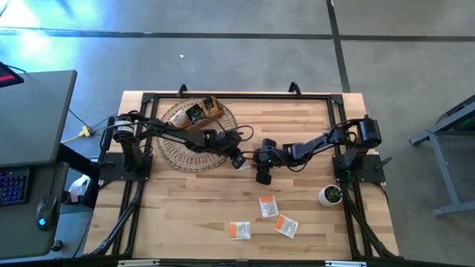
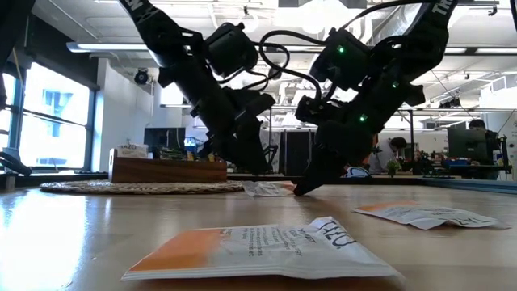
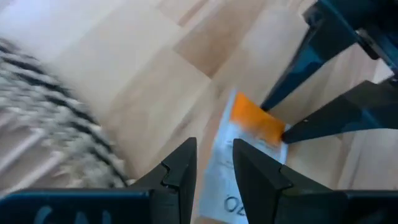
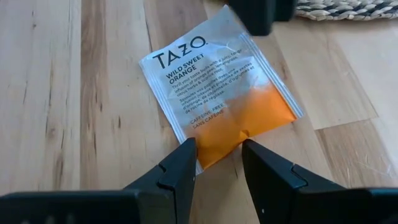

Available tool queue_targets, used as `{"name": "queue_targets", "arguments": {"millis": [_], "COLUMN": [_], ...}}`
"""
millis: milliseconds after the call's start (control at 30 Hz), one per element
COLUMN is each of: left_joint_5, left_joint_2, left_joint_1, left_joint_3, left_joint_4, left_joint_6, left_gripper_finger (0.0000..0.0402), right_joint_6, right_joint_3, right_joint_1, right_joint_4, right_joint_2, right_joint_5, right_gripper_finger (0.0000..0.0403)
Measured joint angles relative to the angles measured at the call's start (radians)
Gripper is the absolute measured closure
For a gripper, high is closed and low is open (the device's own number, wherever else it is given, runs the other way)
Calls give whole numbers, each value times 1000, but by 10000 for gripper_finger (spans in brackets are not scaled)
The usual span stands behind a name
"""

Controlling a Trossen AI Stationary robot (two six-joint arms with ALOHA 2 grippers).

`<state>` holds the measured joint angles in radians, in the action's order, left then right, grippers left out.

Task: Pick & Place Tea
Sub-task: Put the orange tea bag into the left section of the wooden organizer

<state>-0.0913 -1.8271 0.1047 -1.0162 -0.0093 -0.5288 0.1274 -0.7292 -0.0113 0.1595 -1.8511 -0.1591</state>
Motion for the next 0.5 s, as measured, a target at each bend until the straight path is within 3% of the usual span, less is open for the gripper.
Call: {"name": "queue_targets", "arguments": {"millis": [300, 500], "left_joint_5": [153, 165], "left_joint_2": [-81, -76], "left_joint_1": [2, 2], "left_joint_3": [-3, -2], "left_joint_4": [25, 30], "left_joint_6": [-32, -74], "left_gripper_finger": [298, 298], "right_joint_6": [-3, -4], "right_joint_3": [0, 1], "right_joint_1": [0, 0], "right_joint_4": [3, 6], "right_joint_2": [0, 0], "right_joint_5": [-7, -8], "right_gripper_finger": [274, 274]}}
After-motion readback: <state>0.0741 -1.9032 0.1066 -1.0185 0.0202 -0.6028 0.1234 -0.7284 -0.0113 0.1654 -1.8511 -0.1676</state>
